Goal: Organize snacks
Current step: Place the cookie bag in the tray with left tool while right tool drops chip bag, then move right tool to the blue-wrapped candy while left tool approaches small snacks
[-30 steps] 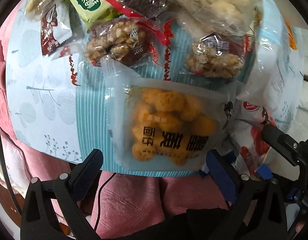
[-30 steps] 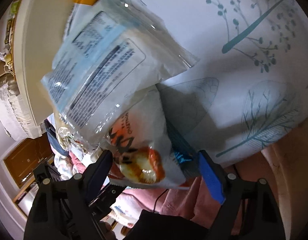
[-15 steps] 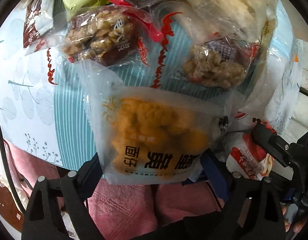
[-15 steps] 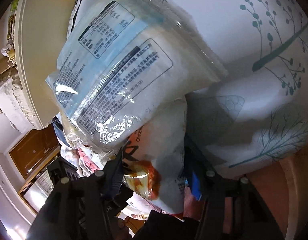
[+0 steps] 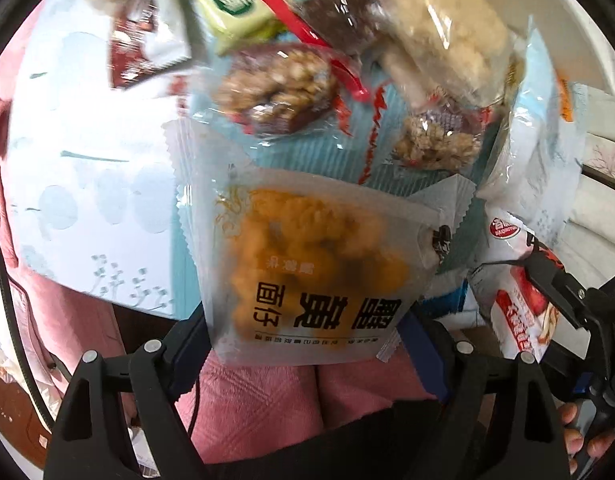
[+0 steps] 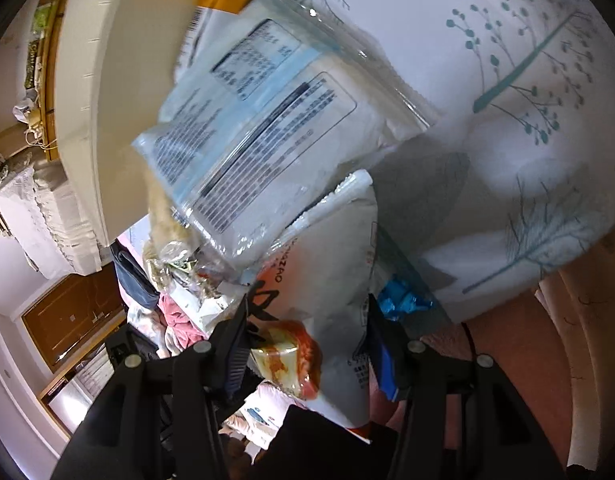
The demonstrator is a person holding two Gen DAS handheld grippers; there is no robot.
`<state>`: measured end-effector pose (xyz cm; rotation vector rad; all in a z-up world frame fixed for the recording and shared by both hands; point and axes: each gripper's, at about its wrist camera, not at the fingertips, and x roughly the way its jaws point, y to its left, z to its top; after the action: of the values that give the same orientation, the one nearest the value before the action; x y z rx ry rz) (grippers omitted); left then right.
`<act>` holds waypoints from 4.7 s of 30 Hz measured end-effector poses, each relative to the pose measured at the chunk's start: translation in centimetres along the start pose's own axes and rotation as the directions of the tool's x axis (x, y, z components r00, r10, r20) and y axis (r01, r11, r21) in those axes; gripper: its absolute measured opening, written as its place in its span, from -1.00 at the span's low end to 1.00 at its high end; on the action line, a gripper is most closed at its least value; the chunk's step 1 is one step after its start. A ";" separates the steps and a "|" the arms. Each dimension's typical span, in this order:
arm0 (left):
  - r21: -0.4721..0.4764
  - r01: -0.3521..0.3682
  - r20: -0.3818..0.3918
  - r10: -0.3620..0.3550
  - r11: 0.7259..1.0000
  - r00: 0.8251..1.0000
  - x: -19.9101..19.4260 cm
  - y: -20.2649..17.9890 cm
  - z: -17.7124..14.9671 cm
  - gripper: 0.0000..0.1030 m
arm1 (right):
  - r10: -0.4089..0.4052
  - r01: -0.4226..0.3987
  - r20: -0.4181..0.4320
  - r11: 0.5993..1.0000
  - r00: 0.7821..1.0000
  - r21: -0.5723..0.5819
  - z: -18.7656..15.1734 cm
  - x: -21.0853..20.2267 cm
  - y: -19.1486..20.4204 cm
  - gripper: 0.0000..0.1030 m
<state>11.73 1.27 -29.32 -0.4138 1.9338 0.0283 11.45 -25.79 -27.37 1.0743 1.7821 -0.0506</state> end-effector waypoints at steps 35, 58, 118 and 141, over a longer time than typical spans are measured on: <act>0.215 0.044 0.447 -0.138 0.976 0.884 -24.7 -2.4 -0.6 0.67 | 0.271 -0.036 0.482 0.896 0.833 -0.442 -4.8 -12.0 13.1 0.00; 0.192 0.099 0.595 -0.196 0.976 0.780 -23.4 -7.7 9.7 0.70 | 0.368 0.091 0.527 0.749 0.766 -0.656 4.5 -12.7 18.4 0.01; 0.632 -0.158 0.525 -0.270 0.758 0.807 -16.7 3.8 -5.0 0.77 | 0.095 0.083 0.780 0.979 0.618 -0.185 -15.8 -3.8 4.4 0.63; 0.721 -0.343 0.461 -0.048 0.602 0.886 -7.6 0.2 -0.7 0.77 | -0.004 -0.163 0.604 0.962 0.797 0.221 -12.5 1.3 -4.1 0.30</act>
<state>13.64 3.37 -22.24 0.3550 1.3312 -0.5748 -0.54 -21.41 -24.02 1.1572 1.1635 -0.5366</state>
